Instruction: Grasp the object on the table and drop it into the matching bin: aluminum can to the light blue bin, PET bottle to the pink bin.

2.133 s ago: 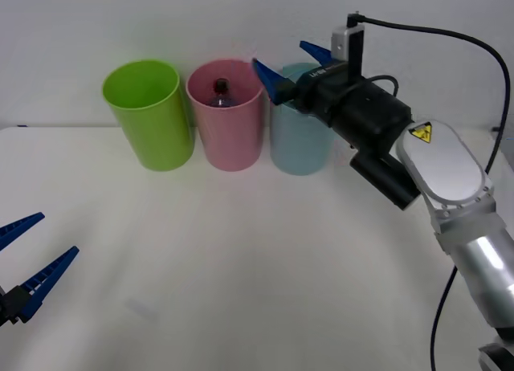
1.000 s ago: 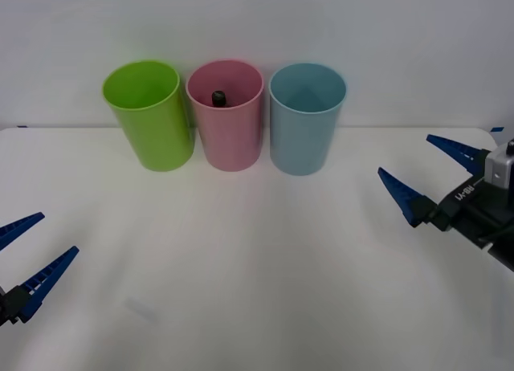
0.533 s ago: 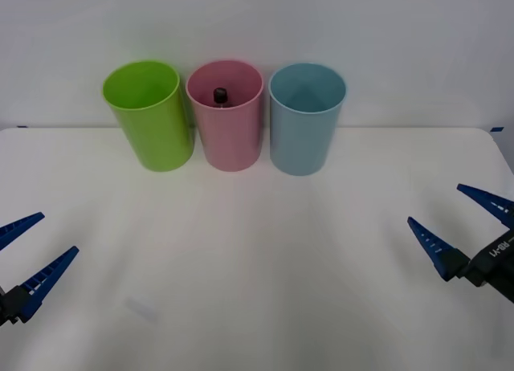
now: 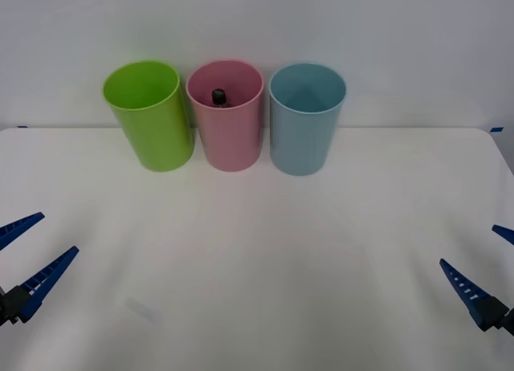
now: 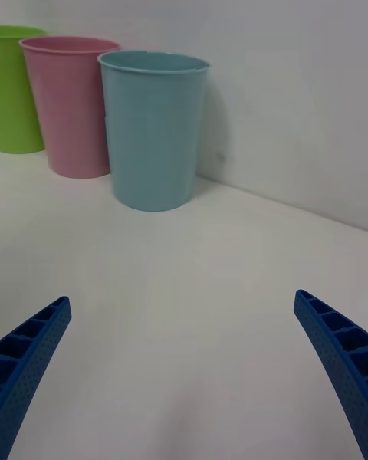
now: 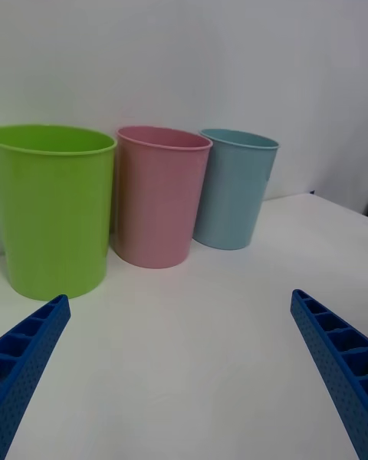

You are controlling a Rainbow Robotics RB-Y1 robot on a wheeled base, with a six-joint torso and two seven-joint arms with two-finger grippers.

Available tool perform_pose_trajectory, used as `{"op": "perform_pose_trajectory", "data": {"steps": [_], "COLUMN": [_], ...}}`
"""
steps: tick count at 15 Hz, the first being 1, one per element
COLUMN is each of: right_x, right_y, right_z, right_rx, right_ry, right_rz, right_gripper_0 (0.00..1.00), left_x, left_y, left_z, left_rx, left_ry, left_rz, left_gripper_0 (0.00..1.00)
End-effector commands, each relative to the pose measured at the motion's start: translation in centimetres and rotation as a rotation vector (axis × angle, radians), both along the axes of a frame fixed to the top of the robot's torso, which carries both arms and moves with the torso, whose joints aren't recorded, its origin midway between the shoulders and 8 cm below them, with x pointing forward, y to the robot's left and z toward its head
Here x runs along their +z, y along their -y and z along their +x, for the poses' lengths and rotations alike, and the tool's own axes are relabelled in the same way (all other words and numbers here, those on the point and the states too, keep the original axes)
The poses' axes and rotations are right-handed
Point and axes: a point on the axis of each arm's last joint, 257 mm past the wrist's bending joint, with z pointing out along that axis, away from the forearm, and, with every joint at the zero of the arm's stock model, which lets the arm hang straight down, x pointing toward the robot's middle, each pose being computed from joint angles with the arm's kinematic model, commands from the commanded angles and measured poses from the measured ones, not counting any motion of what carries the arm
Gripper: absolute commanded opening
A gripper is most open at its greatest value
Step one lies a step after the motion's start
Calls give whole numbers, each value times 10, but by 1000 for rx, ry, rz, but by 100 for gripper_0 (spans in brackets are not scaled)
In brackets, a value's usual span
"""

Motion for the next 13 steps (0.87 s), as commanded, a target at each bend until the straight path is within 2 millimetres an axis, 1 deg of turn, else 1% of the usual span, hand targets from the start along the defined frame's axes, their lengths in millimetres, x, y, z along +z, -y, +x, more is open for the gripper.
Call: {"op": "perform_pose_trajectory", "data": {"steps": [1,4,7,13], "right_x": [-19,-34,-40,-41], "right_y": [17,28,34,31], "right_z": [-17,-34,-46,-48], "right_rx": [15,32,49,62], "right_ry": [-43,-80,-93,-97], "right_rz": [35,68,90,94], "right_gripper_0": [100,100,100,100], "left_x": [0,0,0,0], "left_y": [0,0,0,0], "left_z": [0,0,0,0], "left_rx": [0,0,0,0], "left_ry": [0,0,0,0], "left_rz": [0,0,0,0], "left_gripper_0": [100,100,100,100]}}
